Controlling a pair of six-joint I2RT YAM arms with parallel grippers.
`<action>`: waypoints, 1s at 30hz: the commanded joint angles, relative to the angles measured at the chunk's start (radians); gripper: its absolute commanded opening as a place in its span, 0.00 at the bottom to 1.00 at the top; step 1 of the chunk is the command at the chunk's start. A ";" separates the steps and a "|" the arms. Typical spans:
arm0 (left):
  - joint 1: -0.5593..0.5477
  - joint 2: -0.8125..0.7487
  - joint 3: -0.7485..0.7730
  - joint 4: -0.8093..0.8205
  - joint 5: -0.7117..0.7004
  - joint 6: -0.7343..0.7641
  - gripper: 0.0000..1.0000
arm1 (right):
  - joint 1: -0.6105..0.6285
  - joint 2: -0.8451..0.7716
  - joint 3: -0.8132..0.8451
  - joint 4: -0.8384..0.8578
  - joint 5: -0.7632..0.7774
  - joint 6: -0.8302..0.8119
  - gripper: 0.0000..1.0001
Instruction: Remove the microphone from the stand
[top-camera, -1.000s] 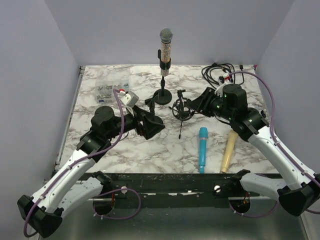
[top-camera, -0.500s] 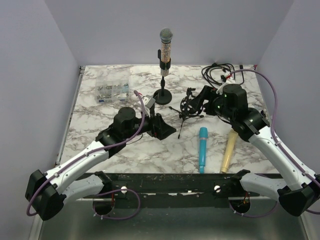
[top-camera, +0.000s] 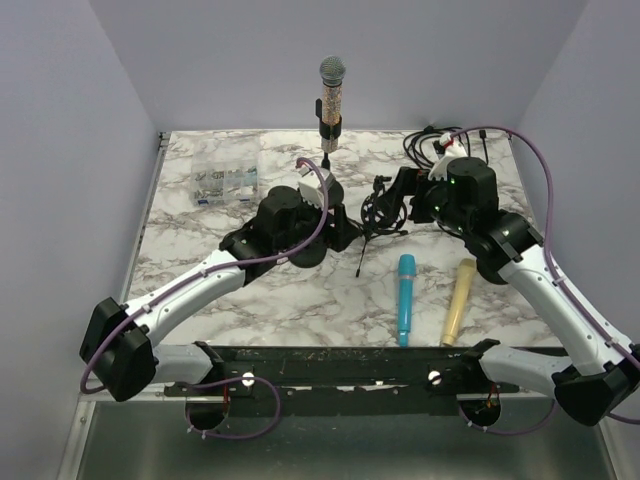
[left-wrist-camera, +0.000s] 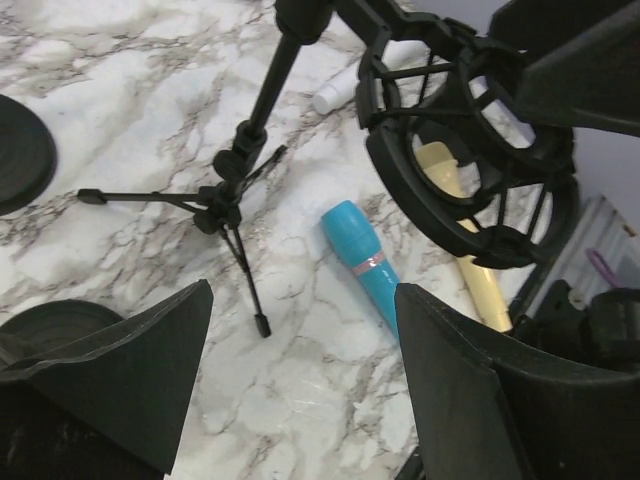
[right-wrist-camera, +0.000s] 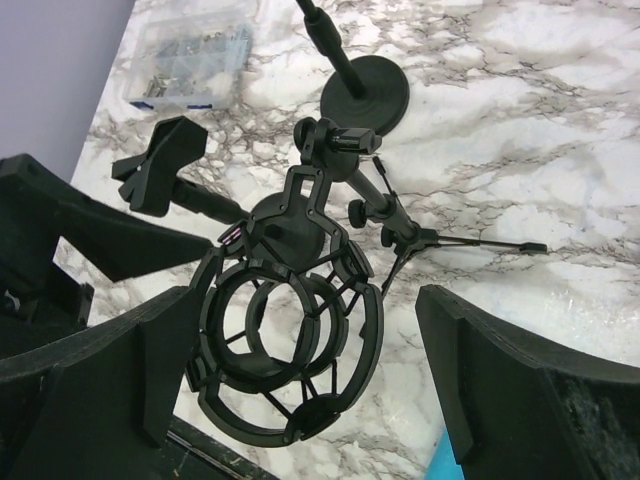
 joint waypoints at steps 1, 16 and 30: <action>-0.003 0.054 0.064 -0.070 -0.106 0.103 0.74 | -0.001 -0.007 -0.013 -0.013 -0.025 -0.075 1.00; -0.001 0.326 0.287 -0.095 -0.068 0.052 0.59 | -0.001 -0.019 -0.074 0.037 0.032 -0.022 0.89; 0.054 0.424 0.276 0.063 0.140 -0.063 0.59 | -0.002 -0.011 -0.091 0.031 0.123 -0.033 0.77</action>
